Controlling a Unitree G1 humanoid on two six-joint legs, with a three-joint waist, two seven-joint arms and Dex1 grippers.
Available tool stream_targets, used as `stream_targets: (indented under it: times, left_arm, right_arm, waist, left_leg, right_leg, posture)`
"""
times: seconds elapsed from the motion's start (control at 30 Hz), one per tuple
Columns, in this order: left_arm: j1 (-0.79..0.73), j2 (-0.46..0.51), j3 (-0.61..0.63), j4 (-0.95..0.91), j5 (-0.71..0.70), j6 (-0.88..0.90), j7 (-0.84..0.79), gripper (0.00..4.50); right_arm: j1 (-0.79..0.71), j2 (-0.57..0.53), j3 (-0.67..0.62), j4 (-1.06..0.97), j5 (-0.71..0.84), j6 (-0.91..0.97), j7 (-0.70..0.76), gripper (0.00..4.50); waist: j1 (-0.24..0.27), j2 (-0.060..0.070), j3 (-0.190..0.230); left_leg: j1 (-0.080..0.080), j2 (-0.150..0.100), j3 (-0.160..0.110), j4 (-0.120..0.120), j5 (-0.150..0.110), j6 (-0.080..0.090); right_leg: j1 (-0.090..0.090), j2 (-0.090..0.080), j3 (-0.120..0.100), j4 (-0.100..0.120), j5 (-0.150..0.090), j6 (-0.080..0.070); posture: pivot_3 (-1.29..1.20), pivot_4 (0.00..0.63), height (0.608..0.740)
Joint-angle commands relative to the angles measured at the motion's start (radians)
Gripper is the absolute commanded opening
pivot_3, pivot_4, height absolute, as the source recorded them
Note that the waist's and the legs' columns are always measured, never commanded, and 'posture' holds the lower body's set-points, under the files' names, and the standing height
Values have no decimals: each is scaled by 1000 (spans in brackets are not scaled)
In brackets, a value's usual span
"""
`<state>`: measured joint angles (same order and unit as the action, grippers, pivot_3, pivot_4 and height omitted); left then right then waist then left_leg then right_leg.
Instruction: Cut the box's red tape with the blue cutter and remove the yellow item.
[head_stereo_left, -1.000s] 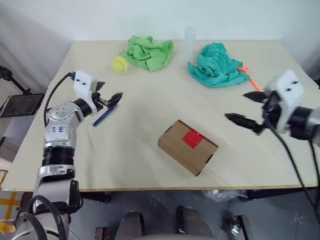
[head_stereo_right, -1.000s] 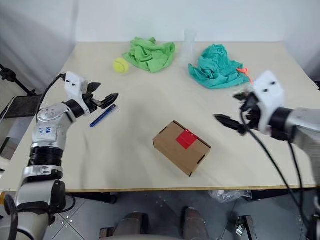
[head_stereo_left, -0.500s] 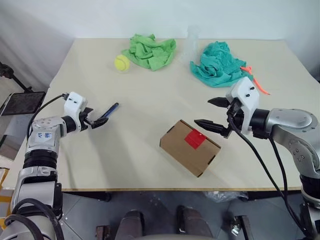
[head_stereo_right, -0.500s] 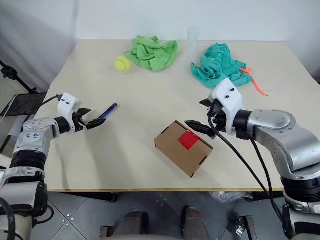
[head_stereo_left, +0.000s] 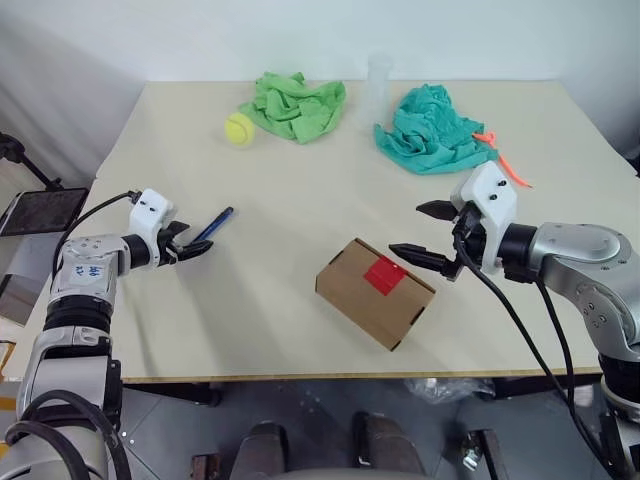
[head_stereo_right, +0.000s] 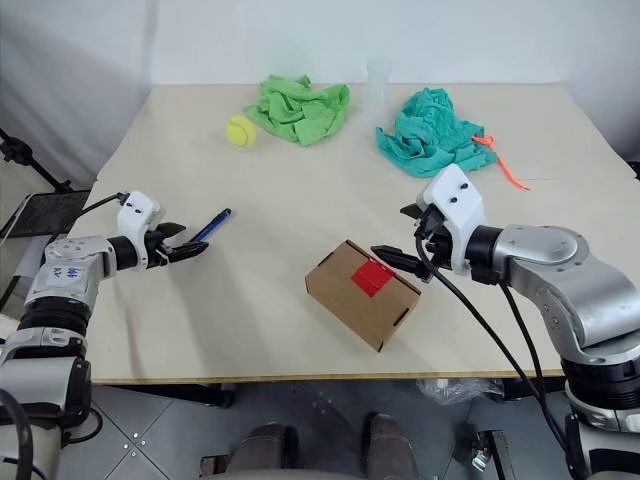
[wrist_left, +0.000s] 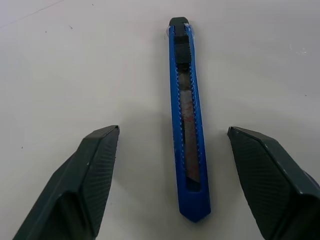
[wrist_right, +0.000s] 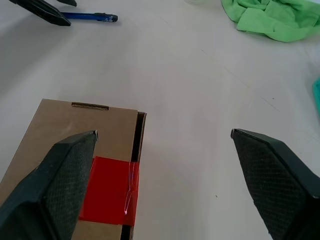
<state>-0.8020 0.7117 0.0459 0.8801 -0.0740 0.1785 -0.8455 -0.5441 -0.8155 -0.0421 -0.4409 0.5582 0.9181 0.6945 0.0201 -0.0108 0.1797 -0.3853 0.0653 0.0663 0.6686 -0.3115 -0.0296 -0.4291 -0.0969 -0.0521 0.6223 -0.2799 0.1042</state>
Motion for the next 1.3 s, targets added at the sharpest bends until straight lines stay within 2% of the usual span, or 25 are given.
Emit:
stream_targets:
  times: [0.03, 0.13, 0.3, 0.5, 0.6, 0.67, 0.87, 1.0, 1.23, 1.3]
  left_arm:
    - [17, 16, -24, 34, 37, 18, -5, 2641]
    - [24, 16, -29, 25, 33, 34, -23, 2641]
    - [38, 18, -27, 3, 31, 51, -26, 1539]
    - [66, 20, -25, -40, 23, 76, -38, 1539]
    - [89, 23, -19, -74, 16, 88, -42, 1013]
    - [107, 25, -14, -100, 13, 100, -42, 502]
    - [172, 38, 2, -215, 2, 134, -54, 502]
    - [245, 60, 10, -372, -8, 150, -58, 502]
    - [449, 100, 33, -760, -40, 248, -54, 502]
    - [532, 113, 56, -896, -75, 326, -58, 476]
  right_arm:
    - [-6, -7, -18, -37, -2, -9, -5, 4500]
    - [-10, -8, -13, -30, -7, -16, -1, 4500]
    - [-18, -4, -10, -31, -7, -18, 4, 4500]
    - [-28, 0, 0, -29, -10, -22, 12, 4500]
    - [-34, 3, 7, -30, -9, -22, 17, 4500]
    - [-41, 6, 14, -26, -10, -25, 21, 4500]
    - [-71, 19, 37, -11, -11, -38, 29, 4500]
    - [-129, 63, 80, 13, -26, -51, 25, 4500]
    - [-267, 228, 215, 50, -25, -42, 38, 4500]
    - [-313, 300, 278, 85, -45, -59, 41, 4104]
  waist:
    - [1, 0, 0]
    - [0, 0, 0]
    - [-1, 0, 0]
    - [-8, 0, 0]
    - [-14, 0, 0]
    - [-18, 1, 0]
    - [-25, 1, 0]
    - [-30, 1, 0]
    - [-33, 1, -1]
    - [-36, 1, -1]
  left_leg:
    - [0, 0, 0, 0, 0, 0]
    - [0, 0, 0, 1, 0, 0]
    - [0, 0, 0, 2, 0, 0]
    - [0, 0, 0, 2, 0, 0]
    - [0, 0, 0, 2, 0, 0]
    - [1, 0, 0, 2, 0, 0]
    - [1, 0, 1, 2, 0, 0]
    - [1, 0, 1, 1, 0, 0]
    - [0, 1, 2, 1, 0, 0]
    - [-1, 1, 2, 0, 0, 0]
  right_leg:
    - [0, 0, 0, 0, 0, 0]
    - [0, 0, 0, 1, 0, 0]
    - [0, 0, 1, 1, 0, 0]
    - [0, 0, 1, 2, 0, 0]
    - [0, 0, 1, 2, 0, 0]
    - [0, 0, 1, 3, 0, 0]
    - [0, 0, 2, 3, 0, 0]
    - [0, 0, 3, 3, 0, 0]
    - [-3, -1, 3, 3, 0, -1]
    - [-3, -1, 3, 3, 0, -1]
  posture:
    - [0, 150, 740]
    - [0, 150, 740]
    - [0, 150, 740]
    - [0, 150, 740]
    - [0, 150, 740]
    - [0, 150, 740]
    - [0, 150, 740]
    - [0, 150, 740]
    - [0, 150, 740]
    - [0, 150, 740]
